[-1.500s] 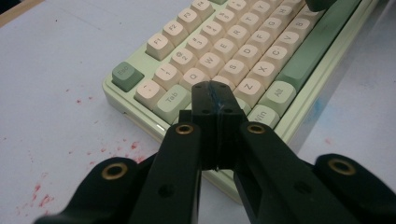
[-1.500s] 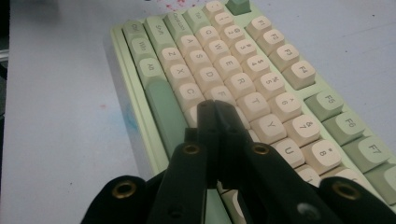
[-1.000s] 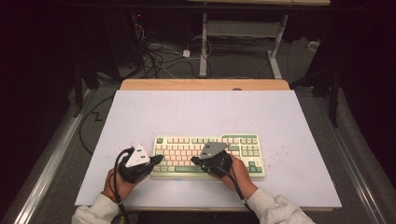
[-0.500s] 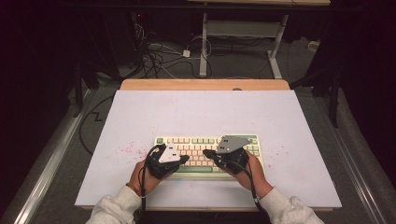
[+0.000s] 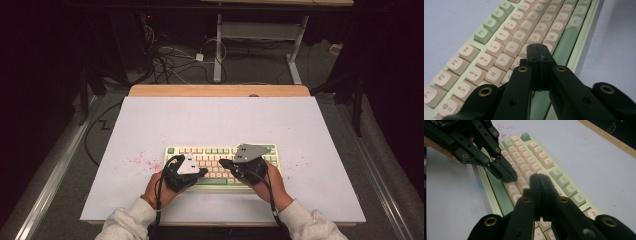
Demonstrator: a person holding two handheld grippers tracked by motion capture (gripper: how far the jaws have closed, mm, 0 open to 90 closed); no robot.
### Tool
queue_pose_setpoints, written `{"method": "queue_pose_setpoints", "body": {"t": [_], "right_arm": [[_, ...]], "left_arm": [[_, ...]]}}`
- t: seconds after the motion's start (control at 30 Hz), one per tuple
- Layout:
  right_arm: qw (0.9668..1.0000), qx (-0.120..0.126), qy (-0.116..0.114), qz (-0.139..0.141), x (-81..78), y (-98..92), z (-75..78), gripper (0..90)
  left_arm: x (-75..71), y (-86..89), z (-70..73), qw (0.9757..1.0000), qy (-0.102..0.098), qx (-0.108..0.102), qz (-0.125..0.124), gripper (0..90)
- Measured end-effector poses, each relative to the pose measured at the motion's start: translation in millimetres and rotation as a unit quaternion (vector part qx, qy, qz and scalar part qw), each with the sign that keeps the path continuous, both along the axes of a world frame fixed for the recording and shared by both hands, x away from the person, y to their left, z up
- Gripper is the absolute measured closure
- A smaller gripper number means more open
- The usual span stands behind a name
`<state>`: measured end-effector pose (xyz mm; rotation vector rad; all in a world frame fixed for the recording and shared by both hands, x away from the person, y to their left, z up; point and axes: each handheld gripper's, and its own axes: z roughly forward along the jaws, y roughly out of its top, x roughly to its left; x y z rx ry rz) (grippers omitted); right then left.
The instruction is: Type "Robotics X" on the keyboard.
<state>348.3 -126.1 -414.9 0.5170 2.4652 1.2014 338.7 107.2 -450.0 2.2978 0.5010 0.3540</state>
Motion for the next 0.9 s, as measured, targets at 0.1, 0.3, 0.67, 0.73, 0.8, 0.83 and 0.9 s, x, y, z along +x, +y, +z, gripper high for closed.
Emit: {"method": "queue_pose_setpoints", "body": {"t": [0.1, 0.3, 0.67, 0.73, 0.8, 0.83, 0.9], "right_arm": [[1.0000, 0.002, 0.002, -0.003, 0.7, 0.3, -1.2, 90.0], [1.0000, 0.001, 0.004, -0.006, 2.4, -1.3, -2.0, 90.0], [1.0000, 0.001, 0.003, -0.006, 2.9, -2.8, -1.7, 90.0], [1.0000, 0.002, 0.002, -0.008, 2.5, -3.9, -0.4, 90.0], [1.0000, 0.004, 0.000, -0.008, 2.7, -4.9, 0.5, 90.0], [1.0000, 0.005, 0.000, -0.007, 2.9, -5.2, 0.8, 90.0], [1.0000, 0.005, -0.001, -0.009, 2.6, -5.6, 1.5, 90.0]], "left_arm": [[0.6, -3.5, -0.7, 1.0000, 0.000, 0.004, -0.005, 87.6], [2.9, -8.0, -2.3, 0.9999, 0.001, 0.011, -0.008, 87.6], [3.9, -8.6, 2.0, 0.9998, -0.011, 0.016, -0.006, 87.6], [2.6, -3.4, 8.1, 0.9998, -0.018, 0.002, 0.000, 87.6], [1.8, 1.4, 12.7, 0.9996, -0.027, -0.005, 0.005, 87.6], [1.6, 3.9, 14.2, 0.9995, -0.028, -0.009, 0.007, 87.6], [1.4, 9.3, 16.6, 0.9993, -0.033, -0.012, 0.012, 87.6]]}}
